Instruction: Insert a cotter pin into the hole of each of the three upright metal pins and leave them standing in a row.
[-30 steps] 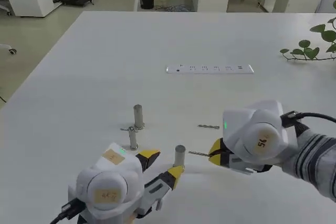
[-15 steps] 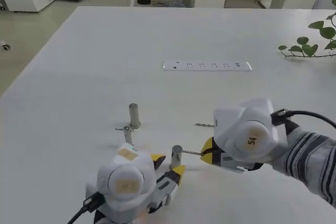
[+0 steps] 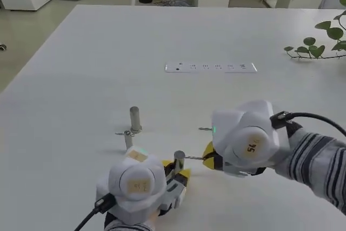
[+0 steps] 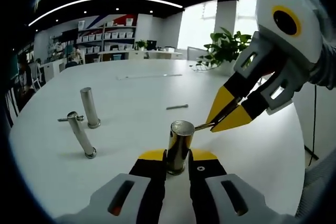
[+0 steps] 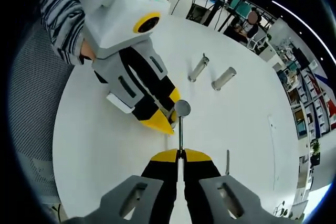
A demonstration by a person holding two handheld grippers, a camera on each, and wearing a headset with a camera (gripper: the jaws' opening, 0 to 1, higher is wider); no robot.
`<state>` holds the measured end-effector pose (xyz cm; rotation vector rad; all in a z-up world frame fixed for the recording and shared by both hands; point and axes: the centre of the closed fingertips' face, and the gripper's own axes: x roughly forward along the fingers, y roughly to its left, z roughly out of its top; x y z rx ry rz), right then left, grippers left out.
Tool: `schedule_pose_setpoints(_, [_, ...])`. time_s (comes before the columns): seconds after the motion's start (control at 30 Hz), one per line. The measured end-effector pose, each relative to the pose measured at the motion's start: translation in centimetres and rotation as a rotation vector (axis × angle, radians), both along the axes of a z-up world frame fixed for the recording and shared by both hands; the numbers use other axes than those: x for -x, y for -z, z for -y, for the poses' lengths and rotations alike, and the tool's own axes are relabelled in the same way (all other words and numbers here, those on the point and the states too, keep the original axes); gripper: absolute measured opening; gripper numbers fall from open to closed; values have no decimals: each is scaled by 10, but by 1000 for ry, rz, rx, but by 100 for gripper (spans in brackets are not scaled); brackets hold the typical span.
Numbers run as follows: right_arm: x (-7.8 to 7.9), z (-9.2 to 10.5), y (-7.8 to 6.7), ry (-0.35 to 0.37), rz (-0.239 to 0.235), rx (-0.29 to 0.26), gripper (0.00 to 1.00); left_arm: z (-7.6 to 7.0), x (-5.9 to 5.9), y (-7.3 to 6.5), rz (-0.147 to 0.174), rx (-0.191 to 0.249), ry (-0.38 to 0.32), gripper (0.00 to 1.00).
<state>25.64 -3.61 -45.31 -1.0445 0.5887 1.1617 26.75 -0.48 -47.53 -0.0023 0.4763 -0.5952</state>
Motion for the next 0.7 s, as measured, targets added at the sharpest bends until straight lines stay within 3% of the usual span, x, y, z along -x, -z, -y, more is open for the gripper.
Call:
schedule_pose_setpoints(0.2, [1, -2, -2, -7, 19, 12, 0, -1, 1, 8, -15, -38, -16, 11])
schedule_pose_setpoints(0.33, [1, -3, -3, -12, 21, 14, 0, -2, 2, 7, 2, -61, -10, 10])
schedule_pose_setpoints(0.7, [1, -6, -6, -8, 27, 3, 0, -6, 0, 7, 17, -70, -37, 10])
